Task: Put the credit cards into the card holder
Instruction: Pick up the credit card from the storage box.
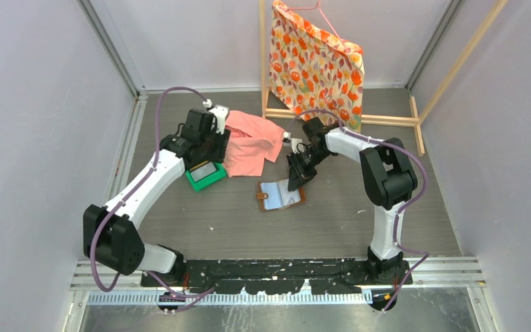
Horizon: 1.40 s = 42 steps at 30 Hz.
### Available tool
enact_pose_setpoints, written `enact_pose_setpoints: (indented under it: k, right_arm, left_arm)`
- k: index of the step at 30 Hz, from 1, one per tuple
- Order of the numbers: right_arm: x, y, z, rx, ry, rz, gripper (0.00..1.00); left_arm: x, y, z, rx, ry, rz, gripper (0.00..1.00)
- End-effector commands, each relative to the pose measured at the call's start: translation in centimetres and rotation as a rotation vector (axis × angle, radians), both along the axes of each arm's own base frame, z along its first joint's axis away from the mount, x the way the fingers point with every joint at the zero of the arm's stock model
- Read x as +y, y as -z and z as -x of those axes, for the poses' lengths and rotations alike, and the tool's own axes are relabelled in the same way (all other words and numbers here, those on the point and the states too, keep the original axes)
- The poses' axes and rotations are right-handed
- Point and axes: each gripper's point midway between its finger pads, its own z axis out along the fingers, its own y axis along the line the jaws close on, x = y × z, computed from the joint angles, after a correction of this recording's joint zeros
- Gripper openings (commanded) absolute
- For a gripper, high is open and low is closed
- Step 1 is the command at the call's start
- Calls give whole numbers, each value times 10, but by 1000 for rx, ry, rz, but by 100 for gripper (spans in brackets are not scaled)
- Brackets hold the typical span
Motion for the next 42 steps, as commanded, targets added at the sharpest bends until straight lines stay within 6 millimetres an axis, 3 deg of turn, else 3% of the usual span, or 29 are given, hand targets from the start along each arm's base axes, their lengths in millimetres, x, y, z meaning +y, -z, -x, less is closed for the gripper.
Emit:
enact_pose_setpoints:
  k: [1,3,4,6,9,11,15,22,29,36,42]
  right_arm:
    - [8,-16,-5,-36,-23,-46,22]
    - [9,-17,-4,-33,-25,-52,22]
    - [9,-18,-4,-34,-25,-55,22]
    - [9,-20,-4,-36,-24,-58,22]
    - [10,-20,-4,-34,-25,-63,22]
    - [11,-21,-3,-31,-26,-67,22]
    - [11,-22,-2,-33,-29,-72,22]
    - [12,-22,-2,-27,-30,-76,22]
    - [12,-22,-2,-24,-32,-78,22]
    - [13,-22,-1,-13,-36,-88,22]
    - [13,-23,0,-14,-41,-92,22]
  left_arm:
    - [82,6,0,12,96,-544,58]
    - [103,4,-13,-28,94,-642,71]
    - [109,3,-20,-43,97,-653,83]
    - [118,2,-32,-71,82,-646,94]
    - [121,12,-49,-77,99,-669,97]
    - [120,25,-58,-58,122,-676,94]
    - [117,47,-66,-15,149,-679,77]
    - [121,69,-79,6,165,-647,59]
    - [115,89,-83,43,201,-598,52]
    - [124,105,-88,54,175,-631,51]
    - [133,109,-92,65,141,-677,37]
